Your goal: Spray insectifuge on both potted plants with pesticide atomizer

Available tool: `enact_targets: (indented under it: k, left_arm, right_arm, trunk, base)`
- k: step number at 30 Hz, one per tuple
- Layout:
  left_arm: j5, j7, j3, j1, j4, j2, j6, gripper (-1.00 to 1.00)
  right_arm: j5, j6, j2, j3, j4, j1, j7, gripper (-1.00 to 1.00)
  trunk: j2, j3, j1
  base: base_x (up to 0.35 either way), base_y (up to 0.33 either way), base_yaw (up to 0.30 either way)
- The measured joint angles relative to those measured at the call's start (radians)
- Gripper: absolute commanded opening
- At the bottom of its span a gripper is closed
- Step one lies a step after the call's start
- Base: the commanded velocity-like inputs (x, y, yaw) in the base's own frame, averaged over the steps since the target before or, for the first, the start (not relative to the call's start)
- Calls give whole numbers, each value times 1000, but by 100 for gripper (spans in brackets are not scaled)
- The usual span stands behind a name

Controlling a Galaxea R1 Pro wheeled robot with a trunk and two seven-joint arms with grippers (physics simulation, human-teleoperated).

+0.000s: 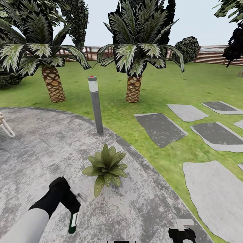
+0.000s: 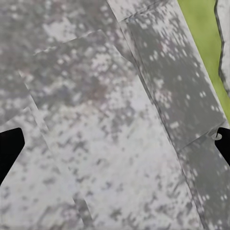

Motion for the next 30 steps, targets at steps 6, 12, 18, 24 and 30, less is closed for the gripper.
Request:
enact_targets:
  k: [6, 12, 18, 24, 30]
  left_arm:
    - [3, 2, 60, 4, -3, 0, -2, -100]
    - [0, 1, 56, 4, -3, -5, -9, -100]
    - [1, 0, 58, 4, -2, -7, -8, -100]
    - [2, 0, 61, 4, -3, -8, -9, -100]
    - [3, 0, 64, 4, -3, -9, -7, -100]
  right_arm:
    - [3, -29, -2, 1, 2, 0, -1, 100]
    - [-1, -35, 3, 0, -2, 0, -1, 100]
    - [-1, -34, 3, 0, -1, 0, 0, 100]
    - [-1, -34, 6, 0, -3, 0, -1, 100]
    - [-1, -35, 9, -1, -5, 0, -1, 100]
  trunk:
    - [0, 0, 0]
    - [0, 0, 0]
    - [0, 0, 0]
    - [0, 0, 0]
    - [0, 0, 0]
  base:
    - [0, 0, 0]
    - [-57, 52, -11]
    - [-209, 251, -230]
    - [-113, 290, -141]
    - [-6, 302, -10]
